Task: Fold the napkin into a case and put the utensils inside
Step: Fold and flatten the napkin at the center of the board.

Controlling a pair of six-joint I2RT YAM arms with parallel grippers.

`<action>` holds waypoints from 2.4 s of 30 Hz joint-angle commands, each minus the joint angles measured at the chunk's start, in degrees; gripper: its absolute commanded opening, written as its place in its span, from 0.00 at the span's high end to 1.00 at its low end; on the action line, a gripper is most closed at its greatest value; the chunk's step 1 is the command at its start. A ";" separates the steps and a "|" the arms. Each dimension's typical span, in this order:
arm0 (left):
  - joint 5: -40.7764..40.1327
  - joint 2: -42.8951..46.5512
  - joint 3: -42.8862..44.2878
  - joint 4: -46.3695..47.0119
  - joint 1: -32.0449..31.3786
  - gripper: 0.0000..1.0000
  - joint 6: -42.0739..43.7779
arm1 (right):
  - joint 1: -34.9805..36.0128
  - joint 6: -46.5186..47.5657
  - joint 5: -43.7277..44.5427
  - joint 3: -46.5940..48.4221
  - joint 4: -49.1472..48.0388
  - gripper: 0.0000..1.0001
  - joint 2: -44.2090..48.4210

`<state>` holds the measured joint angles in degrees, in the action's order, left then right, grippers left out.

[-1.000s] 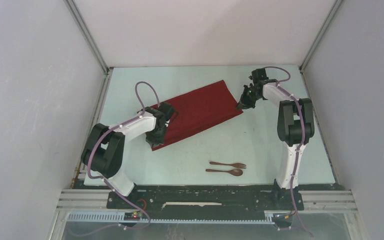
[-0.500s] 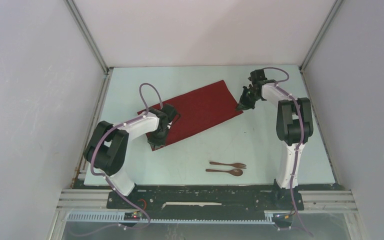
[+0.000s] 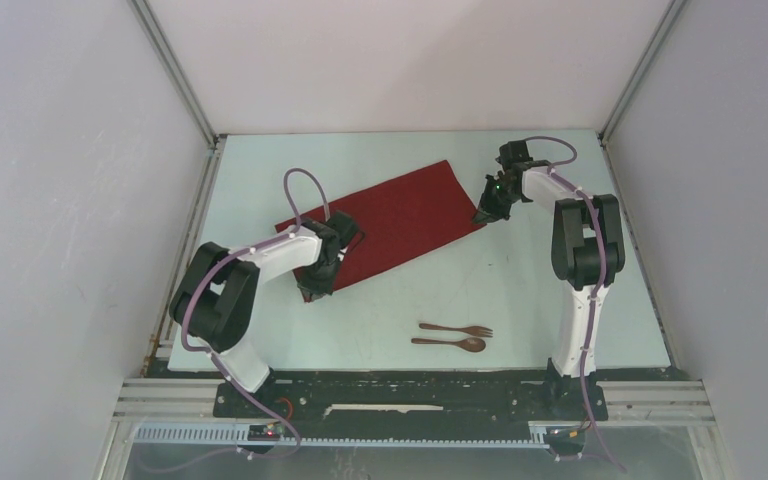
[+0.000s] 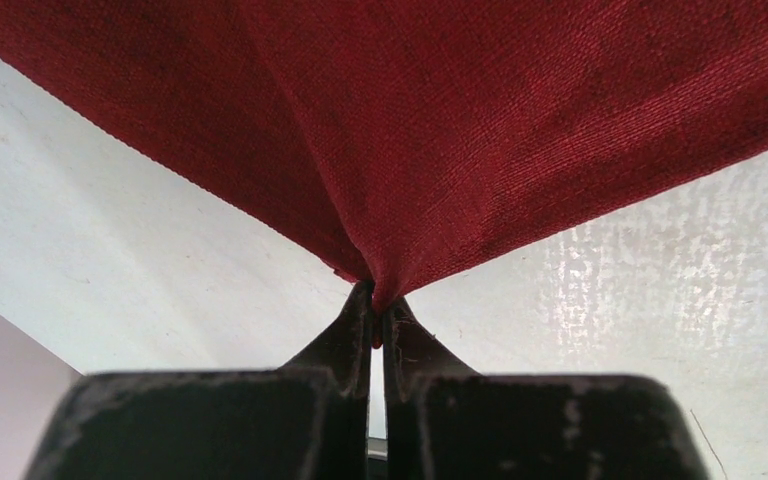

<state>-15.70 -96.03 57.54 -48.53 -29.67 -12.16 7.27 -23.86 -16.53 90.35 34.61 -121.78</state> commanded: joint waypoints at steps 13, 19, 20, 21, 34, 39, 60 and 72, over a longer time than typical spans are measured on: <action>-1.29 0.93 -0.73 -1.66 -0.48 0.97 -2.55 | 0.29 1.23 0.90 2.02 -0.12 1.00 -0.23; -2.74 1.59 0.29 -2.85 -0.48 0.94 -3.17 | 0.21 1.19 1.15 2.07 -0.05 1.00 -0.42; -2.72 1.28 0.38 -2.99 -0.48 0.94 -3.15 | 0.20 1.25 1.03 2.15 -0.07 1.00 -0.47; -2.63 1.07 0.45 -3.05 -0.48 0.94 -3.07 | 0.20 1.20 1.07 2.20 0.00 1.00 -0.51; -3.25 0.08 0.79 -2.85 -0.48 0.92 -2.87 | 0.95 1.57 3.40 2.92 1.27 1.00 -0.63; -3.06 0.48 0.56 -3.00 -0.48 0.86 -2.85 | 1.19 1.82 4.97 3.97 2.83 0.97 -0.23; 19.00 16.91 0.40 7.61 9.74 0.52 -14.38 | 0.20 3.19 -13.52 -1.13 -4.63 0.20 6.81; 23.31 16.73 -15.99 22.80 17.18 0.57 -22.14 | -3.48 -1.19 -24.21 -2.37 -13.49 0.14 -1.67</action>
<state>6.79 -79.92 44.05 -32.16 -12.99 -30.68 4.45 -23.62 -37.95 87.46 24.16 -120.81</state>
